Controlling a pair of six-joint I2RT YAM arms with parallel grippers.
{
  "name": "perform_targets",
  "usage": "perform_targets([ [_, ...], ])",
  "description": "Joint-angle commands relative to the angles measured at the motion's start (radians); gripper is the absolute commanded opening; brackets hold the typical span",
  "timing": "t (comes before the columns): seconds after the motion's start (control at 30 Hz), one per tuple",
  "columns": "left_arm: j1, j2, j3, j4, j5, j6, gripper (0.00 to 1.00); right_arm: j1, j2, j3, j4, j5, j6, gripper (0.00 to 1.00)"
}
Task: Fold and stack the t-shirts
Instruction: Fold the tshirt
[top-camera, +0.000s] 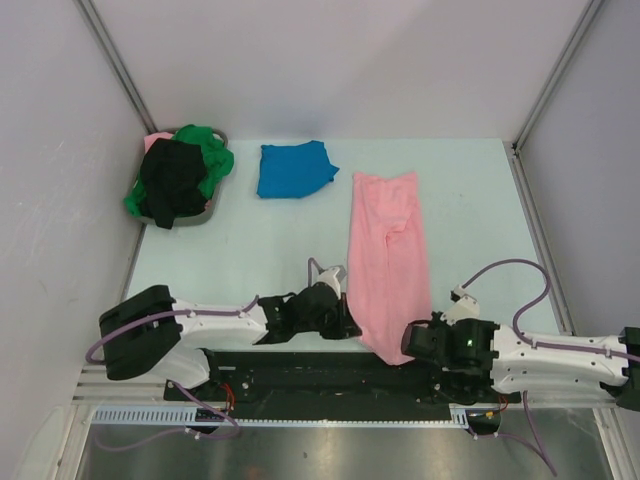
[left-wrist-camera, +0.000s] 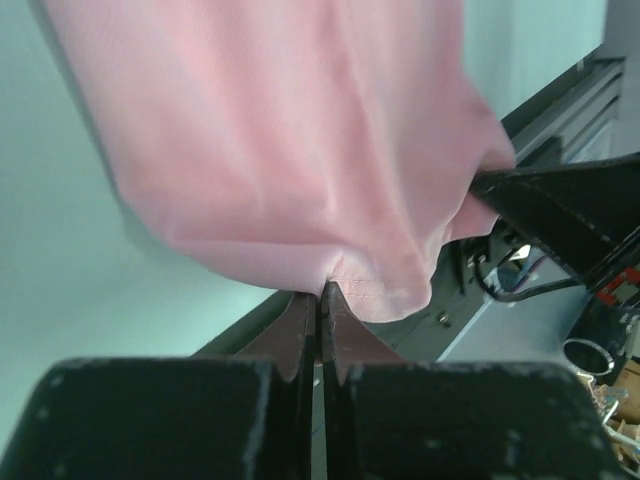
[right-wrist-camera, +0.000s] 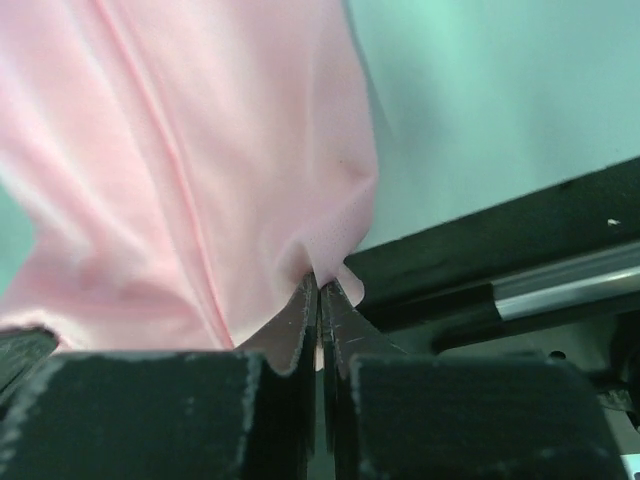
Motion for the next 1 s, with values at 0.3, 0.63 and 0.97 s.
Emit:
perform_targets([
  [0.3,0.133,0.066,0.239,-0.051,0.037,0.123,0.00,-0.535,-0.062,0.123,0.308,-0.010,-0.643,0.00],
  [0.63,0.268,0.153,0.359,-0.098,0.032,0.177,0.00,-0.851,0.158,0.138,0.646,-0.225,-0.857,0.00],
  [0.97,0.375,0.288,0.486,-0.097,0.060,0.223,0.00,-0.982,0.444,0.290,0.809,-0.306,-0.925,0.00],
])
